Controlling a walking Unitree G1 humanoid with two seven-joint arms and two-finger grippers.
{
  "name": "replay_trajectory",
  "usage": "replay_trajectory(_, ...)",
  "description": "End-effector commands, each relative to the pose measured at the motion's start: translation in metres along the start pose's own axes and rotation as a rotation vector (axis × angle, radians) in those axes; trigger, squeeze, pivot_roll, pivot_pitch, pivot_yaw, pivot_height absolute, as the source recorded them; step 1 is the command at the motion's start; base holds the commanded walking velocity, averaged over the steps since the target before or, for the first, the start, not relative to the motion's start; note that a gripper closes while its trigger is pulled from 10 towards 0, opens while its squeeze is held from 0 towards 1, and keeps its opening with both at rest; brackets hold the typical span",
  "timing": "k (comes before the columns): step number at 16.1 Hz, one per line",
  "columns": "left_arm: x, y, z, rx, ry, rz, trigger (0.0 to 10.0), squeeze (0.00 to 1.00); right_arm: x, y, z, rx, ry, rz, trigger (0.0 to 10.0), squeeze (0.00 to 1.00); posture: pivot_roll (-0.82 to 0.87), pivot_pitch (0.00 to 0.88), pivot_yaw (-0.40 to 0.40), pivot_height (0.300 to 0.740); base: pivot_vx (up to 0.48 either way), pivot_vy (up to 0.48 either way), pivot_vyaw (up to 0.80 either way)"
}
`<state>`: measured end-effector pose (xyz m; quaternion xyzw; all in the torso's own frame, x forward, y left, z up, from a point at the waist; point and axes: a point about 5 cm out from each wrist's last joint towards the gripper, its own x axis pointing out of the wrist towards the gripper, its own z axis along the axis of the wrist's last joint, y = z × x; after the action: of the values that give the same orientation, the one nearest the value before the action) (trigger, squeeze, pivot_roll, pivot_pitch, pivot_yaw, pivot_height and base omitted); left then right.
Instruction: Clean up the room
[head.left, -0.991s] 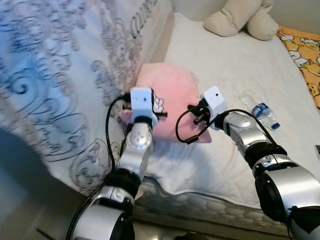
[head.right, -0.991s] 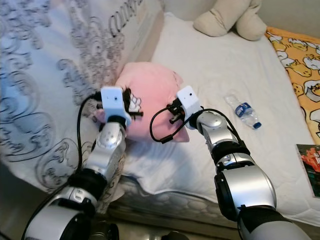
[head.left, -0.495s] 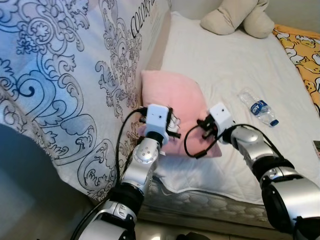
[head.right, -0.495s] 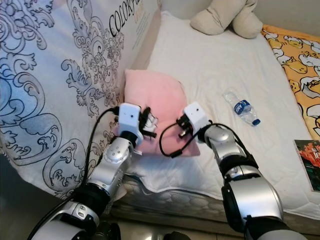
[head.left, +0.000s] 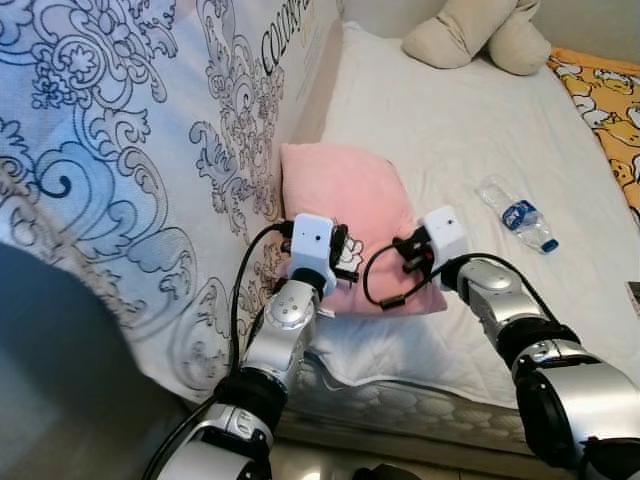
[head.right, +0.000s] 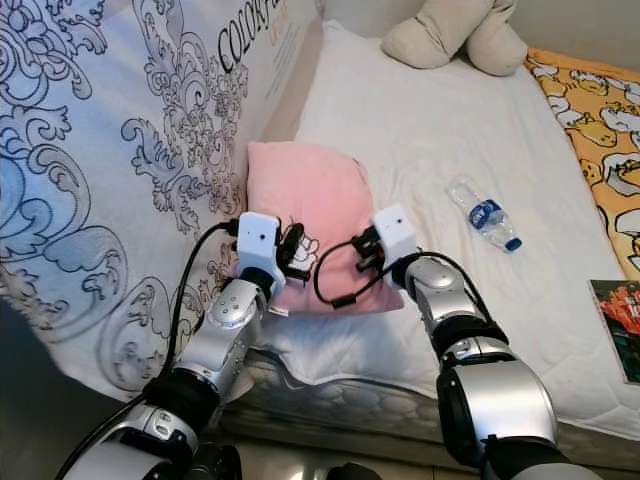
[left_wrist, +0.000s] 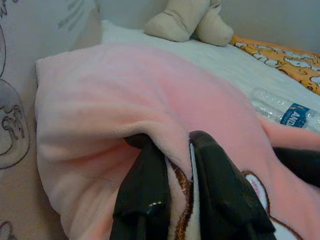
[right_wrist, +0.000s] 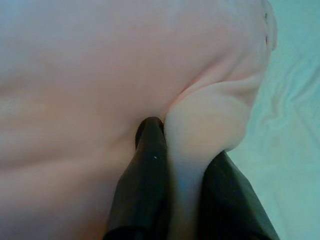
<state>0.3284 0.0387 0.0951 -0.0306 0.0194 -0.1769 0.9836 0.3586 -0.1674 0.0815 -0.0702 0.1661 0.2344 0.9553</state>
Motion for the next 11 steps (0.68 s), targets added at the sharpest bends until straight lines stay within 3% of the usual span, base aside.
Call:
replay_trajectory(1,0.011,0.0,0.022,0.051,-0.072,-0.047,10.0,1.0,0.004,0.004,0.006,0.081,-0.054,-0.012,10.0,1.0,-0.01,0.088,-0.072,0.74,0.0,0.0,0.0)
replay_trajectory(3,0.018,0.029,0.042,0.104,-0.115,-0.001,10.0,1.0,0.011,0.024,-0.001,0.202,-0.079,0.009,10.0,1.0,-0.01,0.08,-0.068,0.74,0.0,0.0,0.0)
replay_trajectory(6,0.021,0.035,0.055,0.133,-0.144,-0.012,10.0,1.0,0.015,0.044,-0.01,0.248,-0.078,0.04,10.0,1.0,-0.01,0.068,-0.059,0.74,0.0,0.0,0.0)
replay_trajectory(8,0.021,0.024,0.058,0.112,-0.158,-0.074,10.0,1.0,0.013,0.043,-0.014,0.258,-0.072,0.028,10.0,1.0,-0.01,0.06,-0.053,0.74,0.0,0.0,0.0)
replay_trajectory(11,0.005,-0.013,0.045,-0.015,-0.133,-0.211,10.0,1.0,0.005,0.025,-0.016,0.195,-0.056,-0.011,10.0,1.0,-0.01,0.051,-0.051,0.74,0.0,0.0,0.0)
